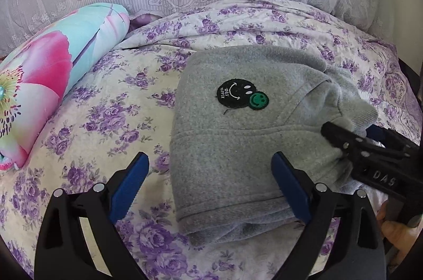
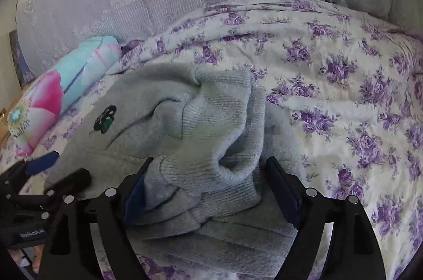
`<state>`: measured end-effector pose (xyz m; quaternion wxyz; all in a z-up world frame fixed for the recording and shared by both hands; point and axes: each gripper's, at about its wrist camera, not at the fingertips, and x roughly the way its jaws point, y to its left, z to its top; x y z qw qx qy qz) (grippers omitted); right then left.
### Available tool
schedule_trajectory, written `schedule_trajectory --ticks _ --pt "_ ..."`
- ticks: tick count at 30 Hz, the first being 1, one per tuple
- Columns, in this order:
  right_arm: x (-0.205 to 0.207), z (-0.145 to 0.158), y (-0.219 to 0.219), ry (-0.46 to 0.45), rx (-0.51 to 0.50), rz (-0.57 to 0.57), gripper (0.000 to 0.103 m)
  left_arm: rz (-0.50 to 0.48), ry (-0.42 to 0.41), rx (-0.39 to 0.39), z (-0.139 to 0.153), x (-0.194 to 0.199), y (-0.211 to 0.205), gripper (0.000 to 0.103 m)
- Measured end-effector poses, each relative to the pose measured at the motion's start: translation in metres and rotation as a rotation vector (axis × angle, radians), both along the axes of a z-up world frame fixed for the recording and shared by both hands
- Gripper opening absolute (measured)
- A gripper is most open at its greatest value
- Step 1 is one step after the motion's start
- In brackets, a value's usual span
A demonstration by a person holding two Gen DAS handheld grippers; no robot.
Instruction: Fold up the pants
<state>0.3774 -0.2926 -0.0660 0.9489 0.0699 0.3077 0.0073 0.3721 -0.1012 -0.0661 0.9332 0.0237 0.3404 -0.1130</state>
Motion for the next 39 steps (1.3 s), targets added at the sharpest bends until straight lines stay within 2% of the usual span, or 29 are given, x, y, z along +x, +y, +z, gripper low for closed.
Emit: schedule_trajectory --ticks 3,7,12,16,21,25,28,31,34,36,39 --pt "-0.025 0.012 -0.002 -0.064 0.019 -0.016 0.086 0.003 -0.025 0.017 0.003 -0.006 0.0 0.091" --pt "-0.058 0.017 -0.005 -0.088 0.023 -0.044 0.098 0.009 -0.031 0.02 0.008 -0.018 0.005 0.093" --pt "-0.102 0.016 -0.014 -0.087 0.069 -0.072 0.099 0.05 -0.051 -0.004 0.018 -0.05 0.019 0.097" --pt "-0.14 0.017 -0.009 -0.084 0.072 -0.066 0.099 0.089 -0.035 -0.022 0.022 -0.089 0.033 0.098" --pt "-0.205 0.049 0.01 -0.208 -0.028 -0.107 0.099 0.129 -0.026 -0.006 0.034 -0.143 0.042 0.098" --pt "-0.258 0.078 0.022 -0.332 -0.092 -0.153 0.099 0.114 -0.091 -0.018 0.061 -0.186 0.037 0.098" --pt "-0.285 0.096 0.03 -0.384 -0.107 -0.171 0.099 0.1 -0.164 0.001 0.082 -0.215 0.028 0.098" --pt "-0.29 0.11 0.041 -0.399 -0.11 -0.163 0.099 0.105 -0.219 0.03 0.099 -0.232 0.019 0.098" --pt "-0.281 0.107 0.048 -0.365 -0.085 -0.121 0.099 0.097 -0.26 0.074 0.105 -0.234 0.009 0.098" --pt "-0.272 0.096 0.051 -0.329 -0.078 -0.09 0.099 0.099 -0.248 0.096 0.099 -0.226 0.003 0.098" --pt "-0.252 0.088 0.054 -0.262 -0.097 -0.076 0.099 0.099 -0.186 0.118 0.087 -0.2 -0.004 0.098"
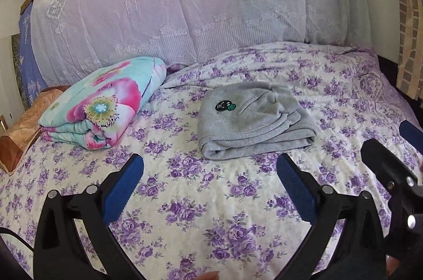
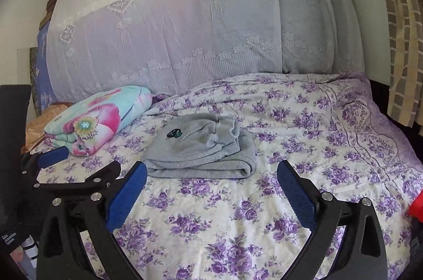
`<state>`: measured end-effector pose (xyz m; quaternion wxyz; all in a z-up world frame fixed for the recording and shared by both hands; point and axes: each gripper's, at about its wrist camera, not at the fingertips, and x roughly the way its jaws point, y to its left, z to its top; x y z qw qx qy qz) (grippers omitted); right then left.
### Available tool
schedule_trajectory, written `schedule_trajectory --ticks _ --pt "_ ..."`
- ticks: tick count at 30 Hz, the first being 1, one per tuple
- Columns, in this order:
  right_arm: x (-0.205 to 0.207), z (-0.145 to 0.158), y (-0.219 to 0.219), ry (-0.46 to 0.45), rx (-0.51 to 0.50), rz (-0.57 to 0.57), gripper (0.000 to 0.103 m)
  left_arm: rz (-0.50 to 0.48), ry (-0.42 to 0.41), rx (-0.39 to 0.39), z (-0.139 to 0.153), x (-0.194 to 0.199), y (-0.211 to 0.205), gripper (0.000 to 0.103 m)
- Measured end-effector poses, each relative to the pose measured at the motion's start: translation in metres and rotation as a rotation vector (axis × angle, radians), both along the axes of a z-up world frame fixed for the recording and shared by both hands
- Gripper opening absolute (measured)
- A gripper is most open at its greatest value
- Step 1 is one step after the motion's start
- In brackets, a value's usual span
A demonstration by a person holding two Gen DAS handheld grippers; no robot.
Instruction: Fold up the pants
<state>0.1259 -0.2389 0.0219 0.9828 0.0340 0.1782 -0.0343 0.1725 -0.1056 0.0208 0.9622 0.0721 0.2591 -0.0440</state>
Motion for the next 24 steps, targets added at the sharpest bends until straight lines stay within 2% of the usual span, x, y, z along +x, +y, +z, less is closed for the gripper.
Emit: schedule_trajectory --ticks 5,10,15,24 --pt "0.028 0.009 0.0 0.015 0.013 0.0 0.099 0.035 0.026 -0.074 0.006 0.03 0.006 0.098" --pt "0.045 0.009 -0.001 0.034 0.051 0.014 0.099 0.077 0.016 -0.046 0.008 0.033 0.018 0.099" --pt "0.045 0.005 0.002 0.074 0.036 0.026 0.099 0.099 -0.011 -0.068 0.019 0.026 0.031 0.098" --pt "0.024 0.032 0.002 0.05 0.046 0.02 0.099 0.066 -0.051 -0.071 0.041 0.005 0.03 0.098"
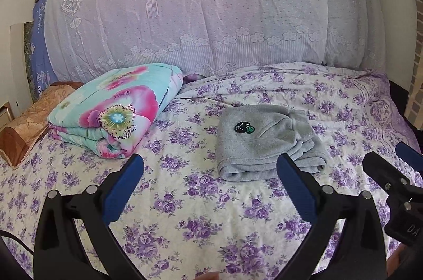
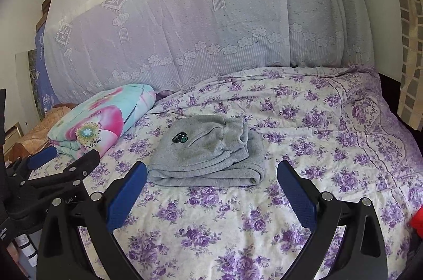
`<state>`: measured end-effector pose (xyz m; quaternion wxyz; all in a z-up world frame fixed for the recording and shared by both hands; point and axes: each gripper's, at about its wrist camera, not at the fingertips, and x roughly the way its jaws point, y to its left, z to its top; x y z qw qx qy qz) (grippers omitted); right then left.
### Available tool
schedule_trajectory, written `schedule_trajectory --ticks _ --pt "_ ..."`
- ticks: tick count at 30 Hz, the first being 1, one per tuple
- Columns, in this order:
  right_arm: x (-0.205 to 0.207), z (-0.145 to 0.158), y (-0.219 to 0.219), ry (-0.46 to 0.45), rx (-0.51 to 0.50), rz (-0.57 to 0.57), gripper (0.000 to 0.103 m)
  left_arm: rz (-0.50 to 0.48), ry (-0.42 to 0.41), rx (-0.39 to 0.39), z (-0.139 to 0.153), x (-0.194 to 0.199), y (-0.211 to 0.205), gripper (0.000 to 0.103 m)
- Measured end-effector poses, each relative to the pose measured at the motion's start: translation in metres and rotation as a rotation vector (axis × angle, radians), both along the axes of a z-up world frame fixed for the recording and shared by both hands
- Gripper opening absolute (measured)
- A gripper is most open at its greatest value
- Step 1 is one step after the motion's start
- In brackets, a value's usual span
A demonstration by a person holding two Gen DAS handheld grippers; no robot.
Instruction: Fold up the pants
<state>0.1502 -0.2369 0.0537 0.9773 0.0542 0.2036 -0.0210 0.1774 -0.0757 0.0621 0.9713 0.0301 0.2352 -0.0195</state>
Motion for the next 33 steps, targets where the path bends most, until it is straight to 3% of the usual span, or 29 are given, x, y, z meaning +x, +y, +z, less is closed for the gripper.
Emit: schedule_trajectory --ticks 25,30,33 --pt "-0.004 0.004 0.002 0.013 0.007 0.017 0.099 -0.036 0.007 0.005 -0.001 -0.009 -0.009 0.098" --pt "-0.004 0.003 0.003 0.014 0.008 0.014 0.099 -0.014 -0.078 0.023 0.0 -0.019 -0.009 0.098" --pt "-0.005 0.004 -0.001 0.011 0.019 0.006 0.099 -0.022 -0.075 0.025 0.003 -0.019 -0.01 0.098"
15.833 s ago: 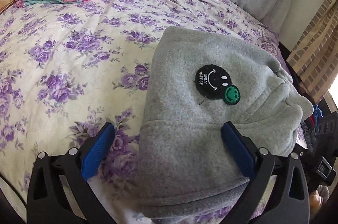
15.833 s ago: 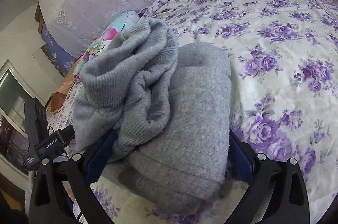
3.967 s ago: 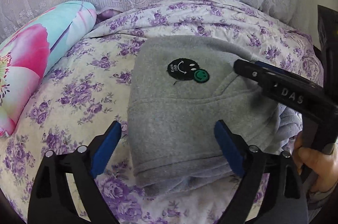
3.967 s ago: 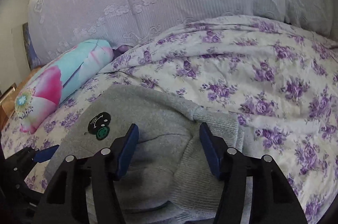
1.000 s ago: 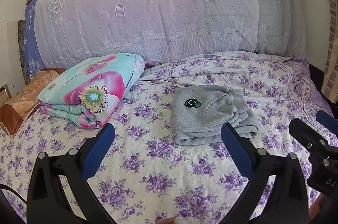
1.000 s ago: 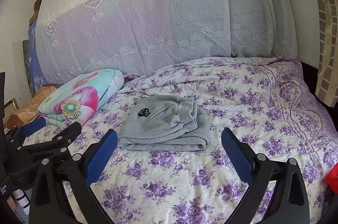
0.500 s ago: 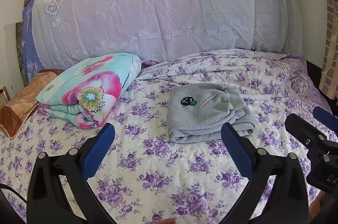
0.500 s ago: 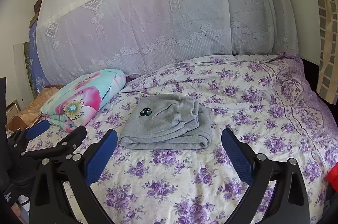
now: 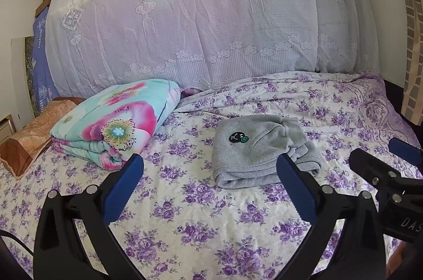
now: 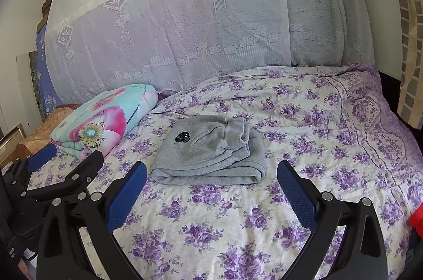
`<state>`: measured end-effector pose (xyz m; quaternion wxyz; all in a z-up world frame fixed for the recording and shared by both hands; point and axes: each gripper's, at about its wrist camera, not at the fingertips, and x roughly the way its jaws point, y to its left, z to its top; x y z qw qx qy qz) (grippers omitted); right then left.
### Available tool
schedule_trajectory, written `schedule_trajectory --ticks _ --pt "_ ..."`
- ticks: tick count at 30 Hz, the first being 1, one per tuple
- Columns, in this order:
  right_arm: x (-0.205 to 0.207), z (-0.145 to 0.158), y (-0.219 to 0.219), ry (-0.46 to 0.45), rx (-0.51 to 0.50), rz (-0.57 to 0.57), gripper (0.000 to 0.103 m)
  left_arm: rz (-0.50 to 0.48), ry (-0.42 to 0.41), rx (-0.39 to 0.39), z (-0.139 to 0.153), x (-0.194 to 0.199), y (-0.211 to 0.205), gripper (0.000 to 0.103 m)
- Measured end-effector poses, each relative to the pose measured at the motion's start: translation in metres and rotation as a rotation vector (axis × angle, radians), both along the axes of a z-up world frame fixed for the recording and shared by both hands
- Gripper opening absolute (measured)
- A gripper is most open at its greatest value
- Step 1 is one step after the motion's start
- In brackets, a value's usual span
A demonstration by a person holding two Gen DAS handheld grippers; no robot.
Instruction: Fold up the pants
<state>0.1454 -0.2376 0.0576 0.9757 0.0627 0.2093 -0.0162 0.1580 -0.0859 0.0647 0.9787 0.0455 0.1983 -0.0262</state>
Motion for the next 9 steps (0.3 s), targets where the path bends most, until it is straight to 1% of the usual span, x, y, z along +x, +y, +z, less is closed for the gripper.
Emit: schedule_trajectory --ticks 2,4,9 --pt "-0.0006 0.0005 -0.0019 -0.002 0.006 -0.005 0.099 -0.022 0.025 -0.006 -0.0001 0.0027 0.0 0.098" --pt "-0.0006 0.0009 -0.0027 -0.003 0.006 -0.008 0.099 -0.02 0.042 -0.008 -0.0008 0.0044 -0.0007 0.098" --pt "-0.001 0.0014 -0.0056 -0.005 0.013 -0.007 0.099 -0.03 0.055 -0.007 -0.0021 0.0056 -0.0014 0.098"
